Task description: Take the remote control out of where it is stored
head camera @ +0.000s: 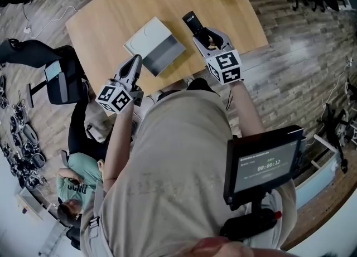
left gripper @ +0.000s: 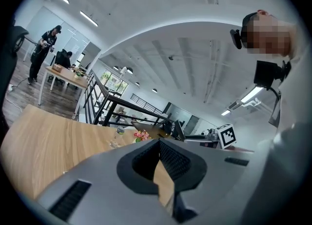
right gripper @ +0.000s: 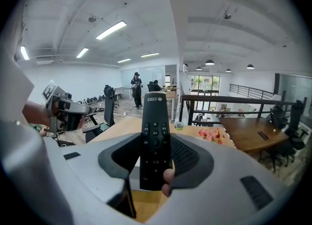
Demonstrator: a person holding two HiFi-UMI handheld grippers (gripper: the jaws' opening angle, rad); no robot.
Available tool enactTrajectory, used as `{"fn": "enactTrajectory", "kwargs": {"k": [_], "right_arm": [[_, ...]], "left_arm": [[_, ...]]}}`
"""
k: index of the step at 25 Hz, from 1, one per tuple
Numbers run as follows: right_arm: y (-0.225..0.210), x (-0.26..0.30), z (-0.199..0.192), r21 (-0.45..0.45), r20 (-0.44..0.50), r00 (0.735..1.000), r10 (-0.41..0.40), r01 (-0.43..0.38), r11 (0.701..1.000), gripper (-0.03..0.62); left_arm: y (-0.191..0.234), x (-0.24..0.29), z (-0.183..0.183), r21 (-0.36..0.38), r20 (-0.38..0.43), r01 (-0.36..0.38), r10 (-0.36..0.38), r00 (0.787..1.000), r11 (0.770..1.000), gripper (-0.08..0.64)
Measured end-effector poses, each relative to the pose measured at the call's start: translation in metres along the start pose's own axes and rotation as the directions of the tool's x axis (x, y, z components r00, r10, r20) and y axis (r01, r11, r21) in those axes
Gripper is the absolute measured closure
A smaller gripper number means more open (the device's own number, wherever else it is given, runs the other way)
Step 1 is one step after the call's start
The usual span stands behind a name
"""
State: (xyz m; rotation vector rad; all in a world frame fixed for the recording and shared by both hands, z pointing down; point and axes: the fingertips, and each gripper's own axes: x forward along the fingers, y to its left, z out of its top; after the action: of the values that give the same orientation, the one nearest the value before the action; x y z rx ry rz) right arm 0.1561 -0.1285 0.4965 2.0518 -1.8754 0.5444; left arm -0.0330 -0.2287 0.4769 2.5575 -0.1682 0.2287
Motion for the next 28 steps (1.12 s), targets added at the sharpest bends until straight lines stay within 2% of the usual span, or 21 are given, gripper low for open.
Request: {"fn": "enactTrajectory", "kwargs": {"k": [7, 14, 24, 28], "right_arm": [[-0.048, 0.017, -0.051, 0.007, -0.073, 0.997, 0.018, -0.017, 1.0, 0.403], [-0.085, 0.031, -0.077, 0.006, -0.129, 0.99, 0.063, -0.063, 0.998, 0.403], [-0.1, 0.054, -0.119, -0.057, -0.208, 0.972, 0.113, -0.127, 0.99, 0.403], [-0.11, 0.073, -0.146, -0.051, -0.252, 0.959, 0.132, -0.149, 0.988, 0.403]], "left_arm": [[-0.011, 0.032, -0.018, -0.004, -0.023, -0.051, 0.051, 0.998, 0.999, 0.554], [-0.01, 0.049, -0.028, -0.033, -0.006, -0.139, 0.139, 0.99, 0.99, 0.554], [-0.014, 0.047, -0.063, -0.08, 0.006, -0.239, 0.24, 0.971, 0.968, 0.554], [-0.012, 0.054, -0.074, -0.091, -0.012, -0.269, 0.269, 0.963, 0.959, 0.554]]}}
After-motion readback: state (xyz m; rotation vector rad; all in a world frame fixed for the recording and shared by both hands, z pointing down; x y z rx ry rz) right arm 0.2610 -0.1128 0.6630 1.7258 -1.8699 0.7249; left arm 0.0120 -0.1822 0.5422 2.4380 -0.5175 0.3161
